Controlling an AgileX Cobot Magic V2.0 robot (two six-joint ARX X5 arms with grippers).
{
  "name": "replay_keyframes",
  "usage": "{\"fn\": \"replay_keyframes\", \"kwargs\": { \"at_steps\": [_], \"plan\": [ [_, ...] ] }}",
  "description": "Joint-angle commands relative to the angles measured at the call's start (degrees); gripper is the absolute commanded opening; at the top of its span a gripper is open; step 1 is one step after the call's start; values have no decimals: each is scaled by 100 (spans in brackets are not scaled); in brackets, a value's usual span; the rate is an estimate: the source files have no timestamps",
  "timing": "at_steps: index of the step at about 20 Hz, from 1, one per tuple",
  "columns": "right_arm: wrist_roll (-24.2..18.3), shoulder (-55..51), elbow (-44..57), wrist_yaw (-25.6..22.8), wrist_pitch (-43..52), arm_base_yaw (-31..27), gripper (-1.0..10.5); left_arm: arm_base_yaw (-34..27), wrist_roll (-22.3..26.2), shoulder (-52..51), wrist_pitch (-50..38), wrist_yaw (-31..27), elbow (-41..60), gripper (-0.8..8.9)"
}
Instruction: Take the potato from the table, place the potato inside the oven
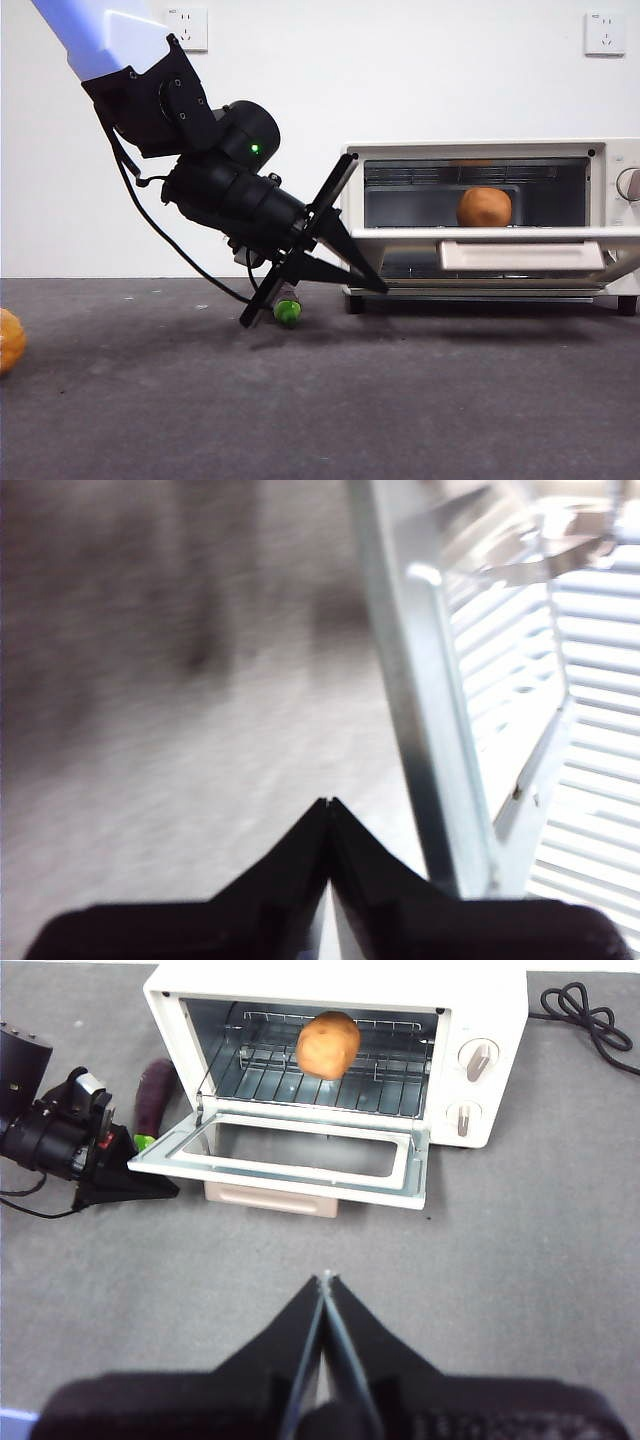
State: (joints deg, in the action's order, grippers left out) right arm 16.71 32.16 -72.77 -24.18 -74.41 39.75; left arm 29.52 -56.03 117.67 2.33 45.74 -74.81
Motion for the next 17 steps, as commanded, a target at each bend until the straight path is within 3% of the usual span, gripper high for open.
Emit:
{"fn": "replay_keyframes", "kwargs": {
  "at_steps": [1,10,17],
  "plan": [
    [24,-20,-11,2,114,7,-2,37,-149,61,-225,153,-118,-9],
    [133,-17,-13,15,111,7,-2,-90,-153,61,-144,177,-1008,-8],
    [142,-17,-11,11,111,7,-2,-188,-232,61,-153,140,-1145,-8]
  ]
}}
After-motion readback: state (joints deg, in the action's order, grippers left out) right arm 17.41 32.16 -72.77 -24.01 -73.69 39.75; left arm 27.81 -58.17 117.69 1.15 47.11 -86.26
